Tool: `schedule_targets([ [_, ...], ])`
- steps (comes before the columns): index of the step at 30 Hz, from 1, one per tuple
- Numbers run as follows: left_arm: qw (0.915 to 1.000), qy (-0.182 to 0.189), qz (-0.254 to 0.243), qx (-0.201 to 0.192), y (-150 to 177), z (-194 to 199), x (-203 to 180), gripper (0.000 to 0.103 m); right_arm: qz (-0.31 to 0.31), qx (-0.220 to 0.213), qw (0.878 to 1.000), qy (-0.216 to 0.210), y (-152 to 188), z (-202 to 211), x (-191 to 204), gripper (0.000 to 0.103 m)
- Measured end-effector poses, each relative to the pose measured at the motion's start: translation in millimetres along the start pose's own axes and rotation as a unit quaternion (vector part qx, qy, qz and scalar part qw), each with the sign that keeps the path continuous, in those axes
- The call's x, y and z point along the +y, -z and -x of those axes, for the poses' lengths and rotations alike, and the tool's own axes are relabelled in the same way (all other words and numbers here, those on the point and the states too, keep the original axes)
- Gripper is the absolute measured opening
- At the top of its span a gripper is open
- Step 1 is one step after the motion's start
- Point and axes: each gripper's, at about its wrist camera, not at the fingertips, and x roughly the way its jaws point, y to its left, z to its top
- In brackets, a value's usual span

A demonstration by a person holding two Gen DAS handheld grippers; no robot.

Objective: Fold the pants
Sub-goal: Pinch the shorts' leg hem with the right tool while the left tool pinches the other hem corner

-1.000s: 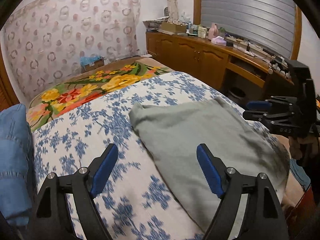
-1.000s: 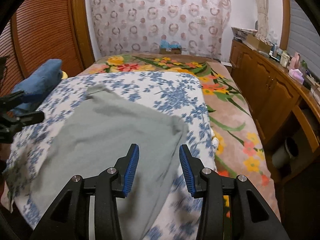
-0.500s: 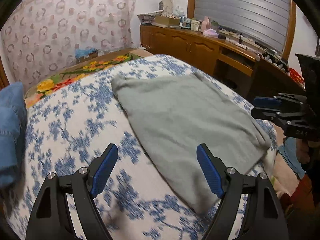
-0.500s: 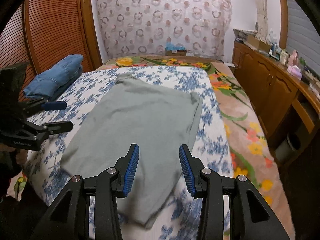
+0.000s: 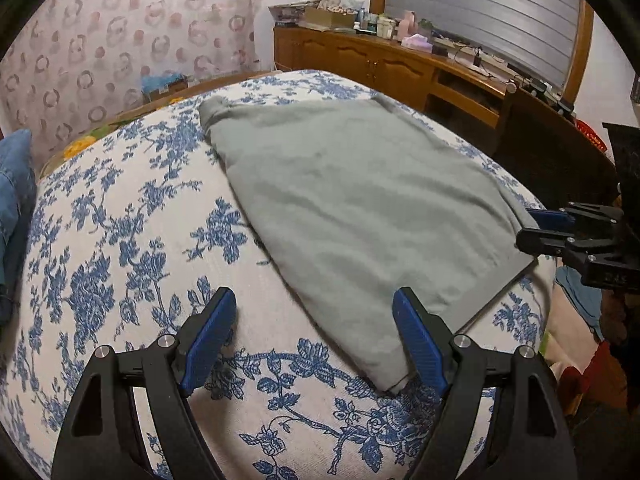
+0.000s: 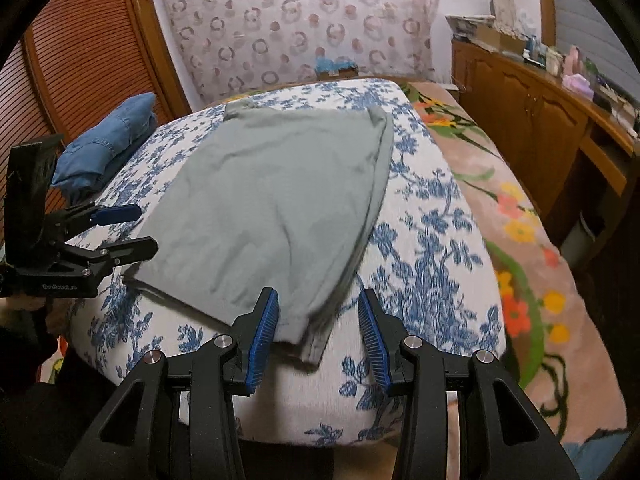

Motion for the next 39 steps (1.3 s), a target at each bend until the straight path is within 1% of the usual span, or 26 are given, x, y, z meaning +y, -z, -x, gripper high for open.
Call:
schedule_targets([
  [4, 1.0, -0.002, 0.001, 0.001, 1.2, -1.0, 0.5, 0.082, -0.002, -0.001, 1.0, 0.001, -0.5, 3.8, 3.4, 0.043],
  [7, 1.0, -0.006, -0.002, 0.001, 0.7, -2.1, -1.2, 0.082, 0.005, 0.003, 1.0, -0.007, 3.5, 3.2, 11.3, 0.043],
  [9, 0.9999, -0.01, -0.004, 0.0, 1.5, -2.3, -3.1, 0.082, 0.014, 0.0, 1.0, -0.001, 9.3, 5.3, 15.9, 0.04],
  [15, 0.9999, -0.012, -0.002, 0.0, 1.6, -1.6, -4.1, 0.082, 0.013, -0.009, 1.0, -0.001, 14.9, 6.4, 17.2, 0.031],
  [17, 0.9999, -0.011, 0.0, -0.001, 2.4, -0.5, -4.5, 0.082, 0.007, -0.011, 1.0, -0.009, 15.3, 5.9, 15.7, 0.021],
  [19, 0.9999, -0.011, 0.001, -0.001, 3.7, 0.8, -5.2, 0.082, 0.001, -0.011, 1.0, -0.02, 15.9, 5.3, 14.3, 0.018],
  [23, 0.9999, 0.007, 0.007, -0.008, 10.9, 11.6, -6.8, 0.082, 0.002, -0.014, 1.0, -0.018, 17.7, 4.6, 15.8, 0.017],
  [24, 0.9997, 0.02, 0.01, -0.011, 13.1, 16.6, -6.1, 0.082, 0.002, -0.014, 1.0, -0.019, 18.0, 4.4, 15.8, 0.017],
  [26, 0.9991, 0.036, 0.014, -0.017, 16.4, 23.9, -6.4, 0.082, 0.001, -0.015, 1.0, -0.02, 18.6, 4.3, 16.0, 0.017],
  [28, 0.9991, 0.035, 0.01, -0.021, 18.8, 29.6, -10.1, 0.077, 0.001, -0.016, 1.0, -0.02, 19.2, 4.1, 16.7, 0.017],
  [31, 0.9989, 0.039, 0.011, -0.025, 19.1, 32.8, -12.8, 0.066, 0.003, -0.016, 1.0, -0.018, 19.0, 3.6, 18.6, 0.017],
  [33, 0.9988, 0.042, 0.014, -0.021, 19.0, 30.0, -13.6, 0.055, 0.003, -0.017, 1.0, -0.018, 19.1, 3.4, 19.2, 0.017],
  [36, 0.9989, 0.043, 0.015, -0.011, 19.5, 23.5, -15.1, 0.049, 0.003, -0.017, 1.0, -0.018, 19.0, 3.2, 19.6, 0.017],
  [39, 0.9989, 0.043, 0.016, -0.009, 20.2, 20.3, -16.5, 0.049, 0.004, -0.018, 1.0, -0.018, 19.4, 3.3, 19.8, 0.017],
])
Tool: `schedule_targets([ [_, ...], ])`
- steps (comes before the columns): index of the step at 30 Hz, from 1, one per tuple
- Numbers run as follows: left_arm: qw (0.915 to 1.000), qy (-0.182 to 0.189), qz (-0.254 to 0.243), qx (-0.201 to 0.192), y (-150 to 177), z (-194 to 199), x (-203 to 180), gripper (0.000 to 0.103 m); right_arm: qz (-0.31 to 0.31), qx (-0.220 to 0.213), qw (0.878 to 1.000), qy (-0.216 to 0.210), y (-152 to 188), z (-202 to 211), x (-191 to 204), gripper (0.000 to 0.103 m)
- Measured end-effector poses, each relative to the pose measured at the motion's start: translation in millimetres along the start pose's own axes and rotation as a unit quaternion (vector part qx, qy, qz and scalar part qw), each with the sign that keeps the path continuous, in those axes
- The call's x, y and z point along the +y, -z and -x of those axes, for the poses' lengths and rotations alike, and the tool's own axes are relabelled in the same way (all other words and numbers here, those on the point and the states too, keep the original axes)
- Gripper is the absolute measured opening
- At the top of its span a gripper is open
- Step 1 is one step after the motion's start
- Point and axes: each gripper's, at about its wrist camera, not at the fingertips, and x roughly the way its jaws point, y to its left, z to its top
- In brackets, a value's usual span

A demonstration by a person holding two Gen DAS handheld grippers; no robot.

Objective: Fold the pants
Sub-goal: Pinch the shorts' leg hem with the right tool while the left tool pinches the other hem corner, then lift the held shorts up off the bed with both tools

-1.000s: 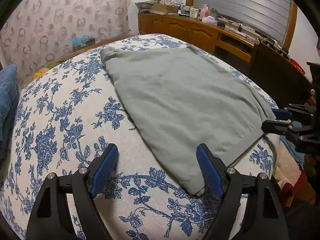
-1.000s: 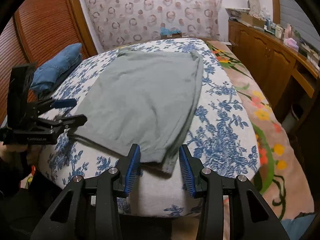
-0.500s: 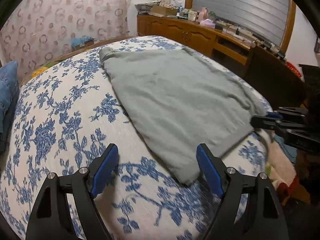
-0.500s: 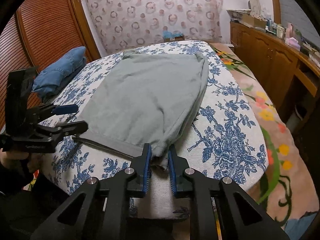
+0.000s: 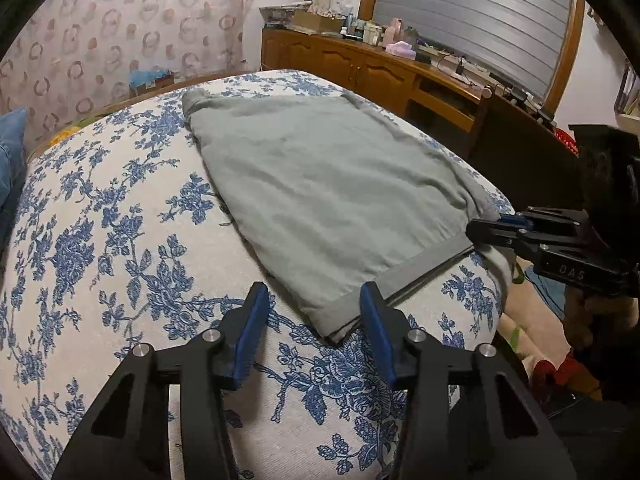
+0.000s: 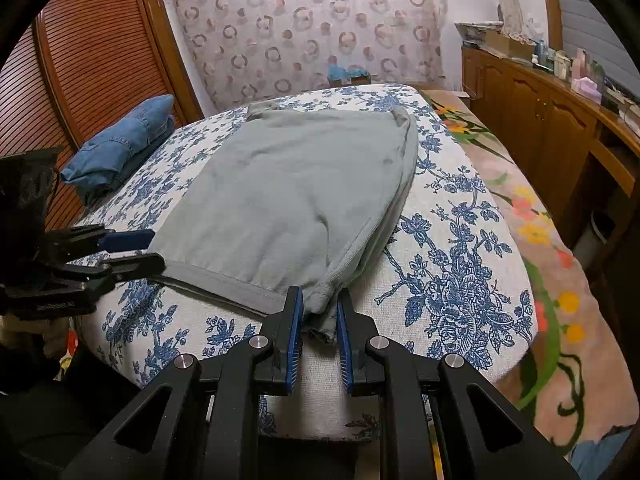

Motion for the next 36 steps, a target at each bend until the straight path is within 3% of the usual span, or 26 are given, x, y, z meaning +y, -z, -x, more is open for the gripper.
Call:
schedule_targets([
  [8, 1.0, 0.004, -0.003, -0.003, 2.2, -1.2, -6.0, 0.049, -0.002, -0.004, 1.0, -0.002, 2.2, -0.1, -0.4, 0.017],
  [9, 1.0, 0.005, -0.005, -0.004, 2.4, -1.4, -7.6, 0.042, -0.002, -0.004, 1.0, -0.003, 2.2, -0.5, -0.2, 0.017],
  [17, 0.9995, 0.027, 0.013, -0.011, 2.1, -1.6, -5.6, 0.026, -0.002, -0.006, 1.0, -0.005, 3.2, -0.5, -1.5, 0.017],
  [20, 0.9997, 0.018, 0.011, -0.015, -1.6, 0.3, -8.1, 0.012, -0.004, -0.008, 1.0, -0.013, 3.3, -0.5, -3.0, 0.014],
  [22, 0.9997, 0.014, 0.008, -0.02, -5.9, 4.1, -9.5, 0.01, -0.012, -0.012, 1.0, -0.024, 2.2, -1.0, -4.9, 0.013],
  [29, 0.9979, 0.0, -0.003, -0.064, -27.0, 31.2, -7.8, 0.008, 0.005, -0.049, 0.998, -0.038, -18.6, 13.4, 1.3, 0.012],
  [36, 0.9909, -0.024, -0.003, -0.132, -66.9, 78.8, 8.9, 0.008, 0.051, -0.114, 0.991, -0.051, -72.0, 41.2, 24.7, 0.012],
])
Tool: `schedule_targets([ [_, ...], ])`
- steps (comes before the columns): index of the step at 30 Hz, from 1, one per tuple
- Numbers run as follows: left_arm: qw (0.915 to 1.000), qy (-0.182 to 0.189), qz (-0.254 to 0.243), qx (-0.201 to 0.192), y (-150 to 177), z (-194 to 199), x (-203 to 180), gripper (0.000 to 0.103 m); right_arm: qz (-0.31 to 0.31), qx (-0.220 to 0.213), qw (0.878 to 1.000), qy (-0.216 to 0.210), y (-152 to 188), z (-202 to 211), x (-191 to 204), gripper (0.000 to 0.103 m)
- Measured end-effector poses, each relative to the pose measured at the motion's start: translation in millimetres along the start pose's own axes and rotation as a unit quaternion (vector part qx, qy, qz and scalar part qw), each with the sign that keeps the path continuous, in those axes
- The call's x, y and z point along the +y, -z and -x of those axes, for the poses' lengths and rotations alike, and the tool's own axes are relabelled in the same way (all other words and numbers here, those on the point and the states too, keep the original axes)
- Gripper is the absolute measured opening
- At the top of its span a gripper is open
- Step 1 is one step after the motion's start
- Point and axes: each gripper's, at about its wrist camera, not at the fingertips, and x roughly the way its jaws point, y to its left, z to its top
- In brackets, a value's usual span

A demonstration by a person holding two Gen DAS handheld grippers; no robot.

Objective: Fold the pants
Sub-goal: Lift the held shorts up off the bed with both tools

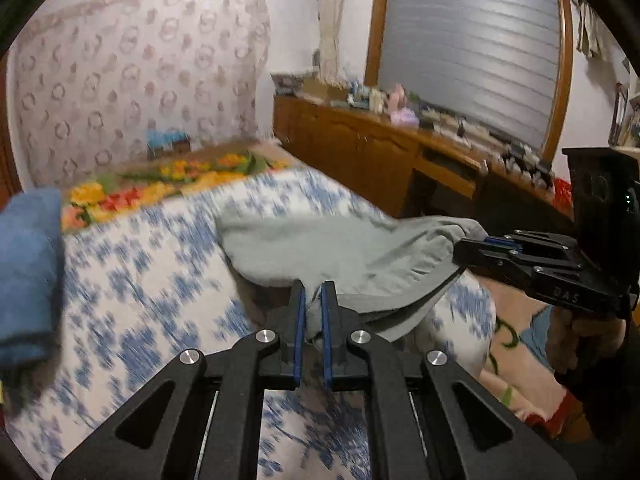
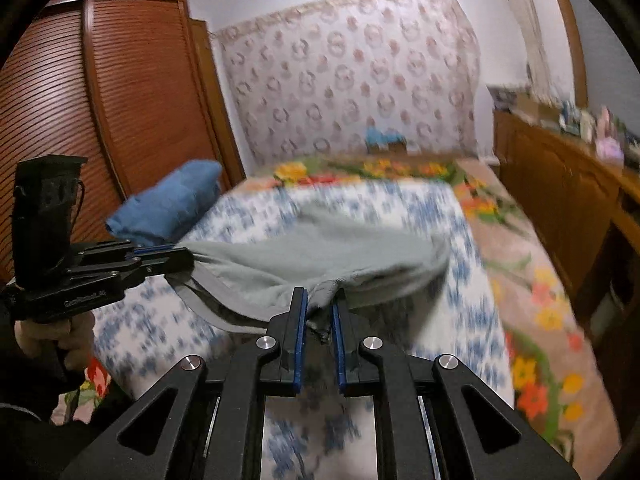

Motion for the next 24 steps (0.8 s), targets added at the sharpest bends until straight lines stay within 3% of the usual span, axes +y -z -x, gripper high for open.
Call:
schedule_targets([
  [9, 0.9961, -0.027, -0.013, -0.083, -52.7, 51.2, 14.6, 0.008, 0.065, -0.075, 0.995, -0.014, -72.9, 24.1, 30.9, 0.012],
  [15, 0.9915, -0.047, -0.027, -0.118, -68.4, 78.7, 19.6, 0.008, 0.092, -0.108, 0.989, -0.03, -103.2, 29.9, 50.6, 0.012],
  [18, 0.9901, -0.061, -0.027, -0.123, -76.7, 78.5, 29.7, 0.008, 0.096, -0.111, 0.988, -0.038, -117.6, 16.5, 51.7, 0.011],
  [24, 0.9887, -0.103, -0.021, -0.107, -99.6, 46.5, 65.2, 0.008, 0.097, -0.08, 0.991, -0.038, -142.8, -49.8, 35.5, 0.011],
])
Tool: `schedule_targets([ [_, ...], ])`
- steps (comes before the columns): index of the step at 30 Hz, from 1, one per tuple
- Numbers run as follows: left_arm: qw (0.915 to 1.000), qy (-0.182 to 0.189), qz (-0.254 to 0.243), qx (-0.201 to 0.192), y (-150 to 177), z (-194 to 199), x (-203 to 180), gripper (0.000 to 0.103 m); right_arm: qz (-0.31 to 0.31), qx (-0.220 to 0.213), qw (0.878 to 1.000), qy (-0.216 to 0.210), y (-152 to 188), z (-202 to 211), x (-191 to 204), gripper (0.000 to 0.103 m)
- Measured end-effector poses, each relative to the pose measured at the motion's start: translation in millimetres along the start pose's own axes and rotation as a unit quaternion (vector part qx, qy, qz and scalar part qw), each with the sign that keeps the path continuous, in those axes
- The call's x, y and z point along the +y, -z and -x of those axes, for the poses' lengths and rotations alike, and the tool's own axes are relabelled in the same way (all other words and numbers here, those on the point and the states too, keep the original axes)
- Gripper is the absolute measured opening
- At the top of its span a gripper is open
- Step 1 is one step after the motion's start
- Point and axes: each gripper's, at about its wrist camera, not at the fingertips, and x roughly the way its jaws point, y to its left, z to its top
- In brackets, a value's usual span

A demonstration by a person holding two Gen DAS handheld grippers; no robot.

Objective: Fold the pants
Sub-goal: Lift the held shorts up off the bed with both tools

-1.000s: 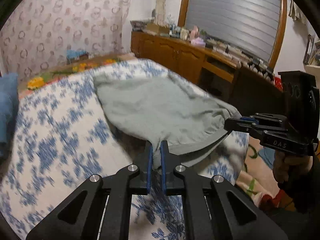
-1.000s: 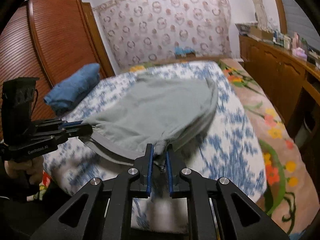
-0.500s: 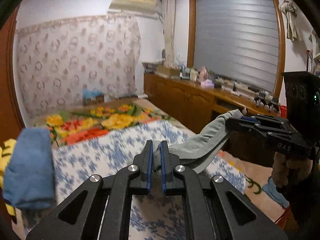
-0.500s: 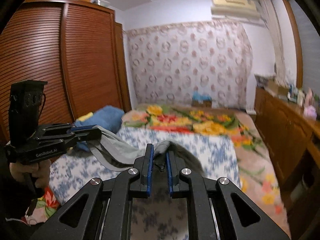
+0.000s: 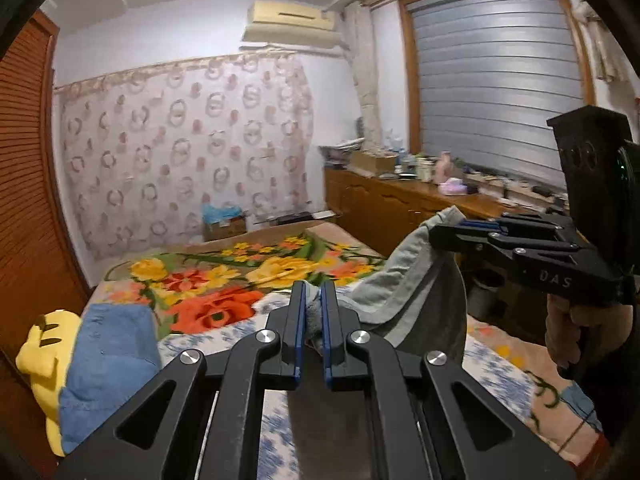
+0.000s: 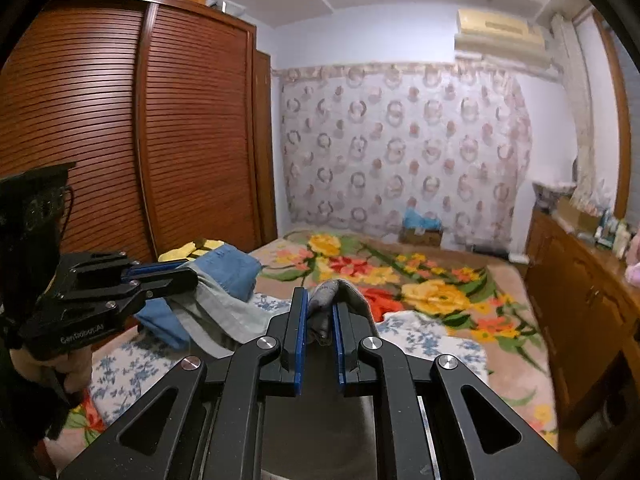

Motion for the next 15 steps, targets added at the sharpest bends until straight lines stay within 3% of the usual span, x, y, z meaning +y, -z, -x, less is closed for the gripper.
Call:
schedule_targets([
  [3, 0.9992, -0.037, 0.005, -0.011, -22.1, -12.4, 25.4, 0.008, 0.005, -0.004, 1.0, 0.01, -22.4, -22.0, -6.6, 0.011],
  [7, 0.9986, -0.045, 0.005, -0.027, -31.8, -5.0, 36.5, 0.008, -0.007, -0.024, 1.0, 0.005, -42.9, -36.9, -4.4, 0.011],
  [11, 0.999, -0.045, 0.0, -0.001, 1.4, -4.0, 33.5, 0.008, -0.01, -0.008, 1.0, -0.006, -14.4, -48.2, -2.9, 0.011],
  [15, 0.9984, -0.031, 0.014, 0.044, 46.4, -14.5, 30.7, 0.008, -0.025, 0.045, 0.998, -0.027, 27.1, -66.4, -5.1, 0.011],
])
